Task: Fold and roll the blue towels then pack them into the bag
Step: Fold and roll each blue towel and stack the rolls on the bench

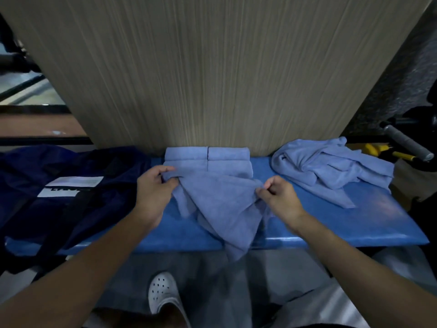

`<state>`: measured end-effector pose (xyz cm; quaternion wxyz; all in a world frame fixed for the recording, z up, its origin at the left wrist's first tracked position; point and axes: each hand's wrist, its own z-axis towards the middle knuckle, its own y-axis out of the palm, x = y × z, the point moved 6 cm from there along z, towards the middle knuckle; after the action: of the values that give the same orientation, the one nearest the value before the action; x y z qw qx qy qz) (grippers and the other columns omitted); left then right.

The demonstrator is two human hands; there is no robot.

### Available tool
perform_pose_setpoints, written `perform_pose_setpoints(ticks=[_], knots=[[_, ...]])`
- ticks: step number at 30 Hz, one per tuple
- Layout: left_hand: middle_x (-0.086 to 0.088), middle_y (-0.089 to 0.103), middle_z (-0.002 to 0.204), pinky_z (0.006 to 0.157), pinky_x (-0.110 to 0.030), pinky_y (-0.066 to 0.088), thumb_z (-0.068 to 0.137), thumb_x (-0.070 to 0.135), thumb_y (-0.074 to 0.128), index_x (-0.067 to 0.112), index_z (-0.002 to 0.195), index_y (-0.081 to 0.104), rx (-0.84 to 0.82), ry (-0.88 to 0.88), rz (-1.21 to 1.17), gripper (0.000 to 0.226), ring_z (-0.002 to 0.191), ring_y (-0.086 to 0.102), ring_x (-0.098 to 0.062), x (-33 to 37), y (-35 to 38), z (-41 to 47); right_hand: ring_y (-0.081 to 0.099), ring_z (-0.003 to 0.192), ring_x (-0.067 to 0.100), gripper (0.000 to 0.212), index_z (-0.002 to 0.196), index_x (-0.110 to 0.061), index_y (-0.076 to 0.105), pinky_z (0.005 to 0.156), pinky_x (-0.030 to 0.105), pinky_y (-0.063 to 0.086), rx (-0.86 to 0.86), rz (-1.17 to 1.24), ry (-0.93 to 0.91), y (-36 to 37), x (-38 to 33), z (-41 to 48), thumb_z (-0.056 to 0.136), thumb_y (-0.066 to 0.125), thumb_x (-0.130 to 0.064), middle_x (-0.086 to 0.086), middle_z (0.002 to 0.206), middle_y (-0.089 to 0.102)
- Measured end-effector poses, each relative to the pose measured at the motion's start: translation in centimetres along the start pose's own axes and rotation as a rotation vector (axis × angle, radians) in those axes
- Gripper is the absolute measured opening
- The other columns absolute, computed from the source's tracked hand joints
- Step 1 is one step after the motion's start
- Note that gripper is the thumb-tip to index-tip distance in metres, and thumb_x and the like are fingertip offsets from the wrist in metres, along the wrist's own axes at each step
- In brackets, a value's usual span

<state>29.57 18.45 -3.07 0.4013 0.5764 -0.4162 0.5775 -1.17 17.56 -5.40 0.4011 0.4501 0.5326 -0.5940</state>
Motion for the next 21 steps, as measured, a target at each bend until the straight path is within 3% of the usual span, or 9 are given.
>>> perform_pose_setpoints(ticks=[3, 7, 10, 12, 14, 16, 18, 21], knots=[[-0.013, 0.073, 0.099, 0.082, -0.035, 0.055, 0.089, -0.003, 0.064, 0.018, 0.098, 0.070, -0.023, 0.010, -0.010, 0.023, 0.090, 0.068, -0.020, 1.2, 0.4, 0.3, 0.040, 0.059, 0.016, 0.026, 0.076, -0.015, 0.045, 0.048, 0.016, 0.035, 0.053, 0.036, -0.026, -1.8, -1.1, 0.5, 0.091, 0.061, 0.000, 0.010, 0.066, 0.045], [-0.010, 0.071, 0.098, 0.081, -0.031, 0.056, 0.090, -0.007, 0.059, 0.023, 0.096, 0.072, -0.115, -0.025, 0.067, 0.032, 0.088, 0.066, -0.019, 1.0, 1.2, 0.4, 0.038, 0.058, 0.014, 0.031, 0.074, -0.016, 0.045, 0.054, 0.025, 0.034, 0.123, 0.059, 0.052, -4.3, 0.1, 0.9, 0.088, 0.059, 0.007, 0.006, 0.062, 0.043], [0.005, 0.067, 0.102, 0.075, -0.013, 0.049, 0.091, -0.012, 0.053, 0.018, 0.103, 0.069, -0.204, 0.009, 0.216, 0.036, 0.093, 0.062, -0.006, 0.1, 2.1, -0.4, 0.047, 0.066, 0.019, 0.033, 0.091, -0.015, 0.051, 0.056, 0.029, 0.037, 0.044, 0.176, 0.221, -4.1, 2.3, 0.1, 0.081, 0.058, 0.016, 0.007, 0.071, 0.049], [0.005, 0.067, 0.100, 0.072, -0.012, 0.047, 0.091, -0.011, 0.049, 0.015, 0.104, 0.069, -0.276, -0.053, 0.360, 0.035, 0.090, 0.061, -0.006, -1.7, 2.5, -0.9, 0.049, 0.067, 0.018, 0.037, 0.095, -0.010, 0.056, 0.053, 0.024, 0.040, -0.058, 0.142, 0.284, -3.1, 3.5, -1.1, 0.071, 0.062, 0.017, 0.006, 0.073, 0.052], [0.001, 0.065, 0.086, 0.071, -0.025, 0.046, 0.085, -0.002, 0.052, 0.014, 0.085, 0.070, -0.382, -0.220, 0.459, 0.024, 0.082, 0.059, -0.016, -4.8, 2.6, -1.5, 0.050, 0.061, 0.016, 0.025, 0.078, -0.006, 0.061, 0.048, 0.020, 0.040, -0.144, 0.046, 0.300, -2.2, 4.7, -2.3, 0.070, 0.057, 0.017, 0.003, 0.062, 0.055], [-0.004, 0.051, 0.070, 0.067, -0.032, 0.037, 0.071, 0.013, 0.055, 0.015, 0.067, 0.055, -0.422, -0.406, 0.488, 0.005, 0.071, 0.048, -0.021, -7.0, 2.6, -2.5, 0.052, 0.057, 0.012, 0.028, 0.072, -0.008, 0.061, 0.048, 0.020, 0.041, -0.165, -0.044, 0.322, -1.8, 6.1, -3.0, 0.077, 0.052, 0.018, -0.001, 0.059, 0.057], [-0.007, 0.051, 0.069, 0.064, -0.032, 0.037, 0.072, 0.030, 0.059, 0.014, 0.074, 0.056, -0.423, -0.485, 0.498, 0.016, 0.068, 0.049, -0.020, -8.1, 3.1, -3.2, 0.054, 0.067, 0.015, 0.020, 0.083, -0.009, 0.060, 0.054, 0.024, 0.044, -0.174, -0.097, 0.315, -1.6, 7.3, -3.3, 0.081, 0.055, 0.010, 0.005, 0.072, 0.060], [-0.005, 0.056, 0.067, 0.056, -0.026, 0.037, 0.089, 0.046, 0.061, 0.013, 0.070, 0.054, -0.407, -0.401, 0.633, 0.038, 0.061, 0.054, -0.017, -8.1, 4.6, -3.3, 0.053, 0.074, 0.015, 0.018, 0.089, -0.012, 0.055, 0.058, 0.023, 0.044, -0.220, -0.125, 0.292, -1.5, 7.4, -3.4, 0.080, 0.058, 0.003, 0.006, 0.082, 0.058]])
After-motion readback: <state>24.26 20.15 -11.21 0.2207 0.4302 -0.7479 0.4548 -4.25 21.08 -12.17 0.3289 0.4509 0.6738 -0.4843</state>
